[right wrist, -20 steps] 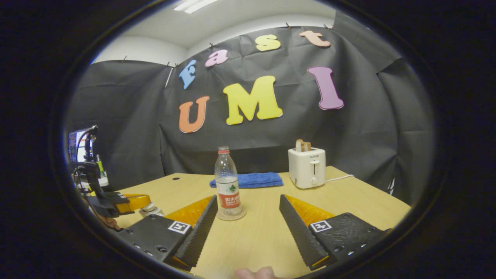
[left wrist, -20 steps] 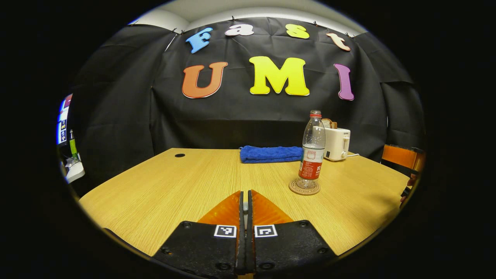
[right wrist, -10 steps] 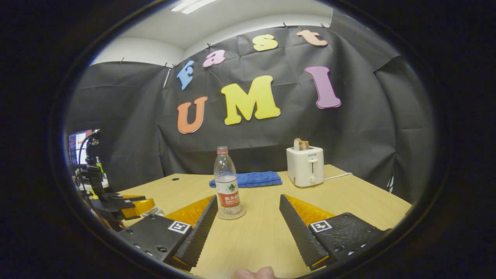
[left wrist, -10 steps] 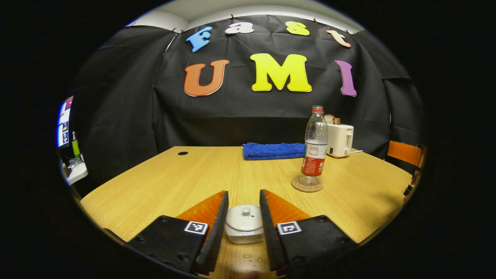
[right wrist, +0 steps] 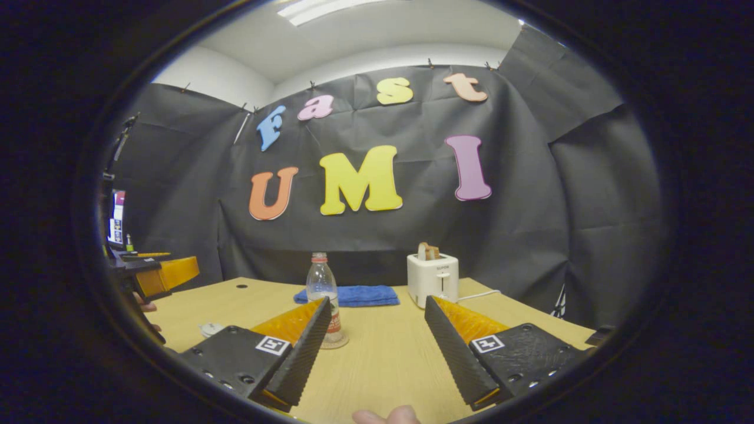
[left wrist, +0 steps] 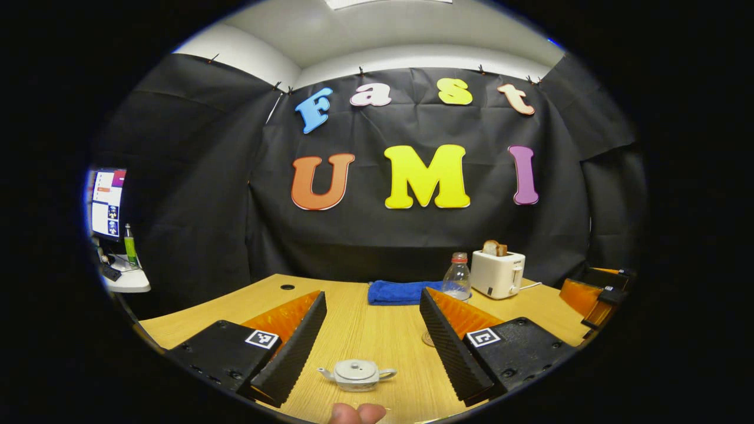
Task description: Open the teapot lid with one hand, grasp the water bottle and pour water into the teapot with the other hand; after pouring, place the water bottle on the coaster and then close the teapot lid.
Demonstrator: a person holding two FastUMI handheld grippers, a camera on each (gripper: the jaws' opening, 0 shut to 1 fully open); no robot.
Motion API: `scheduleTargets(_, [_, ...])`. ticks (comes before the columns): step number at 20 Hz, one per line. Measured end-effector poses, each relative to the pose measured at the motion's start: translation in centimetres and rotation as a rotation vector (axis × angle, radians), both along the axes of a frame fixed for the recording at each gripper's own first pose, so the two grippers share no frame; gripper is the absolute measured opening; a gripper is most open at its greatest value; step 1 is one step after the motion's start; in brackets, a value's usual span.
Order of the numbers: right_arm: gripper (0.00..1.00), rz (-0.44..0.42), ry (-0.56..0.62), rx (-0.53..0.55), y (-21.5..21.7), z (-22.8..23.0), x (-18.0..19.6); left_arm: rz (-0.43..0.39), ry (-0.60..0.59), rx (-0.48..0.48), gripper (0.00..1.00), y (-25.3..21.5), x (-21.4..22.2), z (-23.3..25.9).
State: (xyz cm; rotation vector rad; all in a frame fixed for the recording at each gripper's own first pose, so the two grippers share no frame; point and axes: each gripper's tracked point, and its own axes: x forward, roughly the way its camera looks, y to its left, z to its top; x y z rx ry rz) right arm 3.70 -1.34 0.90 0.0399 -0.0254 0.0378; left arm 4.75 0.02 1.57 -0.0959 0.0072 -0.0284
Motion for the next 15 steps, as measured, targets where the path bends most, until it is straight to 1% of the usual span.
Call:
scheduleTargets(1, [0.92, -0.002, -0.008, -0.010, 0.0, 0.2, -0.7, -0.023, -0.015, 0.002, 0.99, -1.0, -0.7, 0.7])
scheduleTargets(3, [0.99, -0.006, -0.016, -0.032, 0.1, 0.4, -2.0, -0.031, -0.023, 0.007, 0.99, -1.7, -2.2, 1.1])
scheduleTargets(4, [0.92, -0.005, -0.022, -0.035, 0.2, 0.5, -2.5, -0.032, -0.021, 0.004, 0.99, -1.9, -2.8, 1.1])
scheduleTargets(5, [0.95, -0.004, -0.028, -0.035, 0.2, 0.6, -3.0, -0.036, -0.024, 0.000, 0.99, -2.3, -3.4, 1.1])
scheduleTargets(6, [0.96, -0.001, -0.031, -0.031, 0.2, 0.6, -3.5, -0.041, -0.021, 0.000, 1.00, -2.5, -3.9, 0.9])
scheduleTargets(7, [0.96, 0.001, -0.033, -0.027, 0.3, 0.5, -3.9, -0.048, -0.008, 0.005, 0.99, -2.7, -4.4, 0.2])
scheduleTargets(8, [0.92, -0.001, -0.037, -0.024, 0.3, 0.4, -4.1, -0.055, 0.008, 0.007, 0.99, -3.0, -4.9, -0.5])
scheduleTargets(11, [0.92, 0.002, -0.028, -0.004, 0.7, -0.3, -4.8, -0.037, -0.003, -0.001, 0.99, -2.3, -5.9, -0.4])
scheduleTargets(12, [0.95, 0.006, -0.025, -0.009, 1.0, -0.3, -5.1, -0.042, -0.003, -0.001, 0.99, -2.3, -5.9, -0.2])
scheduleTargets(15, [0.96, 0.004, -0.041, -0.028, 1.3, 0.2, -5.6, -0.035, -0.002, -0.004, 0.99, -1.9, -5.9, -0.2])
